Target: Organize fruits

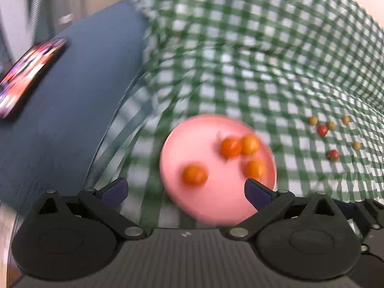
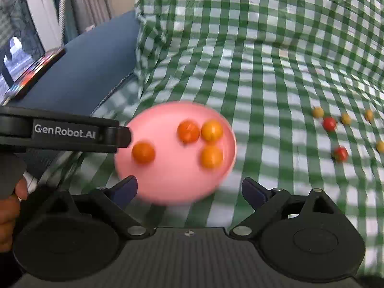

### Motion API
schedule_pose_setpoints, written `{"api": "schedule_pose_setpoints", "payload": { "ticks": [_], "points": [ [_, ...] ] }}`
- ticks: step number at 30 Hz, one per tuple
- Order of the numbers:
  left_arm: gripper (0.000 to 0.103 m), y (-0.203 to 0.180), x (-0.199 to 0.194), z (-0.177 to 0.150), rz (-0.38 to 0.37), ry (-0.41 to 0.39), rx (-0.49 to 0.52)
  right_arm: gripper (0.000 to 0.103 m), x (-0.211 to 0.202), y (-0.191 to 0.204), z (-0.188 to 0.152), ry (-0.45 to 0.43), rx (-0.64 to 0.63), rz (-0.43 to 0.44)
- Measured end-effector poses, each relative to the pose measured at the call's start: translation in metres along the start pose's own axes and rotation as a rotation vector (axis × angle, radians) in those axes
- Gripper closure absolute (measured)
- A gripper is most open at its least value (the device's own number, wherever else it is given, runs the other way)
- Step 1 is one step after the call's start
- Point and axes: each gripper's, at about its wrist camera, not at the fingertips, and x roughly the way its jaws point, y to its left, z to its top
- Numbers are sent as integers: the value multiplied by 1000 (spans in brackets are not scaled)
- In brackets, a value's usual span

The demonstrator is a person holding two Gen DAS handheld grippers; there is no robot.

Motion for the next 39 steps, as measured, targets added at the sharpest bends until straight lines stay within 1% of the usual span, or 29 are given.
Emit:
{"api": "schedule_pose_setpoints", "payload": {
  "ticks": [2, 3, 4, 6, 8, 11, 15, 17, 20, 27, 31, 33, 35, 39],
  "points": [
    [0, 4, -13, -20, 1, 29, -1, 7, -20, 5, -12, -13, -39, -11],
    [0, 5, -20, -28, 2, 38, 4, 6, -32, 9, -17, -34, -67, -30],
    [0, 6, -27, -36, 5, 32, -1, 4, -42, 11, -21, -56, -87, -48],
    [0, 11, -41, -46, 16, 7, -34, 4, -61, 15, -27, -89, -111, -80],
    [0, 14, -54, -51, 14, -6, -56, 3, -76, 15, -29, -130, -100, -100],
    [0, 17, -75, -56, 33, -56, -69, 3, -97, 15, -36, -181, -86, -125],
    [0, 16, -100, -64, 57, -116, -66, 2, -123, 16, -48, -226, -80, -129],
    [0, 13, -109, -71, 72, -126, -56, 1, -132, 19, -51, -245, -80, -129],
    [0, 9, -123, -80, 74, -144, -40, 1, -147, 21, -57, -277, -81, -129],
    [0, 2, -150, -94, 86, -212, -5, 1, -178, 25, -71, -341, -74, -129],
    [0, 1, -156, -96, 99, -211, 4, 1, -184, 23, -76, -349, -55, -131],
    [0, 2, -164, -98, 106, -244, 8, 1, -185, 25, -75, -351, -57, -125],
    [0, 2, -171, -100, 123, -267, 12, 1, -189, 29, -75, -373, -78, -123],
    [0, 4, -177, -104, 129, -273, 11, 1, -195, 31, -79, -388, -75, -116]
  ]
}}
